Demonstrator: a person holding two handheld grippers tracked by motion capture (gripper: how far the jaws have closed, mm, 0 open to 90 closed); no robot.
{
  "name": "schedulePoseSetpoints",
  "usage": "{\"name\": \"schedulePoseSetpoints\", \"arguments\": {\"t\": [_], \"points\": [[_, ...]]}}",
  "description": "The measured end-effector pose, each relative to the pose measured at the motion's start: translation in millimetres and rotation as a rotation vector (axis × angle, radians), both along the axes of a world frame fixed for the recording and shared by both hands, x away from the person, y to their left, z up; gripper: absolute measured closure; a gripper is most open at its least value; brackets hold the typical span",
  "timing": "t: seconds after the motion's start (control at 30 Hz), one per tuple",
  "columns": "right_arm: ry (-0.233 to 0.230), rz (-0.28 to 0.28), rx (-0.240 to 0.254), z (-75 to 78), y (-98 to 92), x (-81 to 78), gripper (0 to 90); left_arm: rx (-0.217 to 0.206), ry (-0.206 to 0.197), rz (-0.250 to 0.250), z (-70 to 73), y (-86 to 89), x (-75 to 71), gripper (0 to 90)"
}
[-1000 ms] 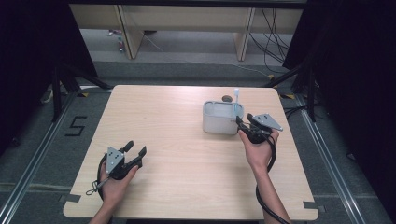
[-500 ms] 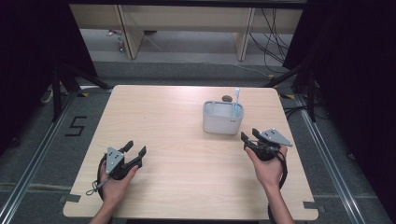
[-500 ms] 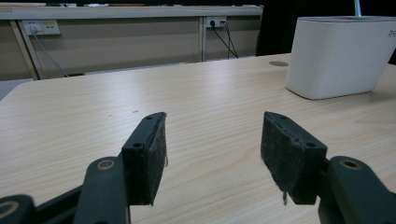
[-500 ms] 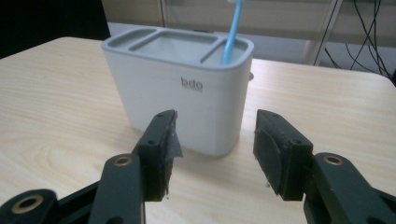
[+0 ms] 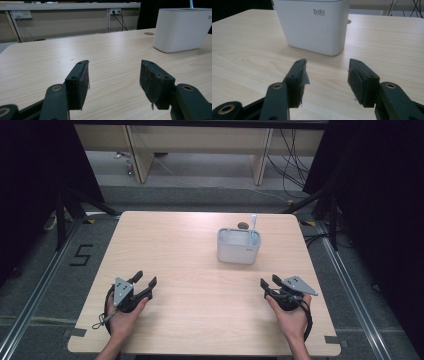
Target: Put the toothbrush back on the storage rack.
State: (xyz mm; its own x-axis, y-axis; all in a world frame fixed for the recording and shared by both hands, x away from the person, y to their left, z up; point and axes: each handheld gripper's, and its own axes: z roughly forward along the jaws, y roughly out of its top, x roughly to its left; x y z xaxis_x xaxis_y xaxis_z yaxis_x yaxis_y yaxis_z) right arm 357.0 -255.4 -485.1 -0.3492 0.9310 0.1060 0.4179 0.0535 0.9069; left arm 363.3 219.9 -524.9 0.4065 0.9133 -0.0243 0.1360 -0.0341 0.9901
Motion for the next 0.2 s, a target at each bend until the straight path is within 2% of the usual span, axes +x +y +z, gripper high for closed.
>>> {"name": "schedulePoseSetpoints", "arguments": {"t": [0.07,0.1,0.13,0.17,0.2], "points": [[-0.004,0.019,-0.019,-3.7,-1.8,-0.4,49.2,0.007,0.018,0.005,0.9,0.5,-1.7,39.8],[0.017,0.009,-0.003,-6.5,0.0,-2.0,49.1,0.008,0.018,0.004,0.9,0.6,-1.6,39.8],[0.009,0.017,-0.020,-7.8,-1.4,-1.2,49.0,0.009,0.019,0.002,1.0,0.7,-1.3,39.8],[0.019,0.028,-0.021,-9.3,-1.5,-1.1,48.9,0.000,0.002,-0.005,0.1,0.2,0.5,39.8],[0.018,0.026,-0.006,-11.4,-1.2,-0.1,48.8,0.000,0.004,-0.005,0.1,0.2,0.7,39.9]]}}
